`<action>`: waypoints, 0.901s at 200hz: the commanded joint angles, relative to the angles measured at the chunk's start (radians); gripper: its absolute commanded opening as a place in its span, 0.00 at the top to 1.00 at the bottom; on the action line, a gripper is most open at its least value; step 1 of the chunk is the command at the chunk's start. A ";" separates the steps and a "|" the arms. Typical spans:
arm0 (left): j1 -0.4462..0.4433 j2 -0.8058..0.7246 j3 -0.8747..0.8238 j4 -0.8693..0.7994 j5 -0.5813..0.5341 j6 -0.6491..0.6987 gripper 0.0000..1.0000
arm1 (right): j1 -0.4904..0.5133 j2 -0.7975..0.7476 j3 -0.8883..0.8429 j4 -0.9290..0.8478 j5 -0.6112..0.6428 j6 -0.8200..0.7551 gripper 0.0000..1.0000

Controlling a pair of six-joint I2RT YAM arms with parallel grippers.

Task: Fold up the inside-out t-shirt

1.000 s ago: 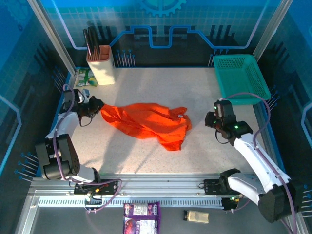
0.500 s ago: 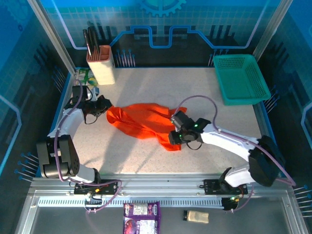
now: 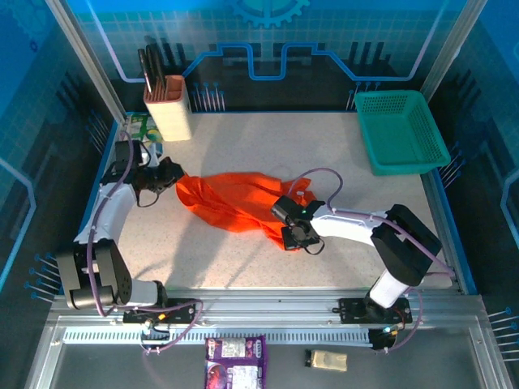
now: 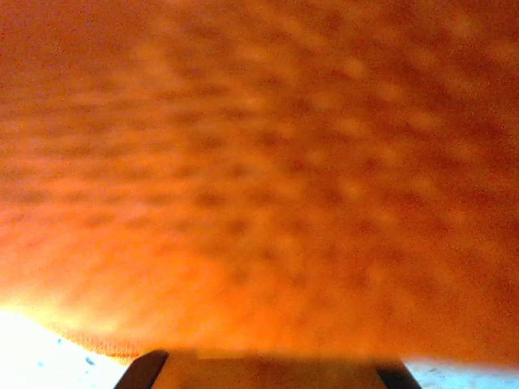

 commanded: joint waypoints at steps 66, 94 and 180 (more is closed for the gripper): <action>-0.005 -0.073 0.320 -0.104 0.035 0.015 1.00 | -0.110 -0.556 0.440 -0.352 0.199 -0.226 1.00; -0.006 -0.030 0.358 -0.108 0.042 0.026 1.00 | -0.133 -0.573 0.588 -0.371 0.229 -0.300 1.00; -0.249 0.521 0.757 -0.320 -0.052 0.202 0.83 | -0.598 -0.494 0.255 -0.224 -0.048 -0.297 1.00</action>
